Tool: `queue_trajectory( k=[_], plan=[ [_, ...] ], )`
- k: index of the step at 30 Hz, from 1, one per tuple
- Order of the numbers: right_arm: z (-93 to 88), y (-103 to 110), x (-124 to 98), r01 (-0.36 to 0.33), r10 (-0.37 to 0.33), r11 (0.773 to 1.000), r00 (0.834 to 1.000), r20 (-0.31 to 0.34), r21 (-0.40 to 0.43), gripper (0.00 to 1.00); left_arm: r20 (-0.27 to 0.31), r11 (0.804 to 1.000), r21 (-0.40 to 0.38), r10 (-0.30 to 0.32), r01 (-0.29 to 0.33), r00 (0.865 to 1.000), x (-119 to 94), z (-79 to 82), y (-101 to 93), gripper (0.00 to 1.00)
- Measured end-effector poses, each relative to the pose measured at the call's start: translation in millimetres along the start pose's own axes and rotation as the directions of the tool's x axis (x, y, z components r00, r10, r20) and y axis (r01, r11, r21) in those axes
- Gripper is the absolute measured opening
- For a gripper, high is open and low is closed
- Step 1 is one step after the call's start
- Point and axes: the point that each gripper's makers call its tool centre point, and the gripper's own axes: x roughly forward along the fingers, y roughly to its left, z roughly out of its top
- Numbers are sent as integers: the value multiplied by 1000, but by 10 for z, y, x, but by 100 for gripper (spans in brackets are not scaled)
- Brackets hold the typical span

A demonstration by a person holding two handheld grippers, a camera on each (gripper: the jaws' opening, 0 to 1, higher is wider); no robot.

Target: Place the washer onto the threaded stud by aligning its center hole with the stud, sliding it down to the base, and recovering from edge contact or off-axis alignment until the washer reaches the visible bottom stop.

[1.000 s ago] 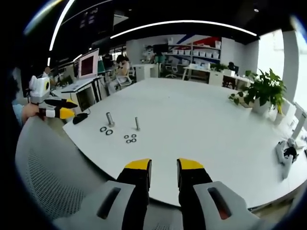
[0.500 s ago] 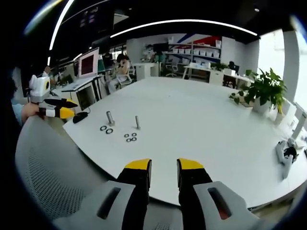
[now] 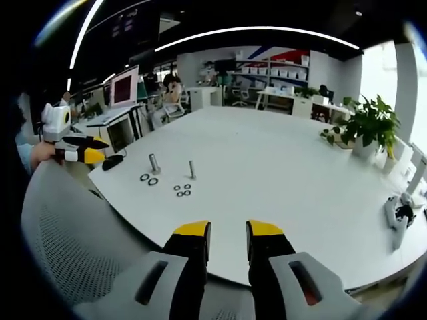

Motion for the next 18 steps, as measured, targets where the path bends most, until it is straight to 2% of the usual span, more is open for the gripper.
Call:
queue_trajectory(
  k=[9, 12, 18],
  plan=[
    [2, -6, -4, -1, 1, 1000, 1000, 4, 2, 23, -1, 1000, 5, -4, 4, 1000, 0, 4, -16, 38],
    [0, -12, -3, -2, 2, 1000, 1000, 5, 3, 23, 33, 1000, -1, -1, 1, 999, -20, 65, -13, 40],
    [0, -19, -3, -2, 2, 1000, 1000, 6, 2, 23, 15, 1000, 8, -9, 9, 1000, -5, 37, -33, 40]
  ],
)
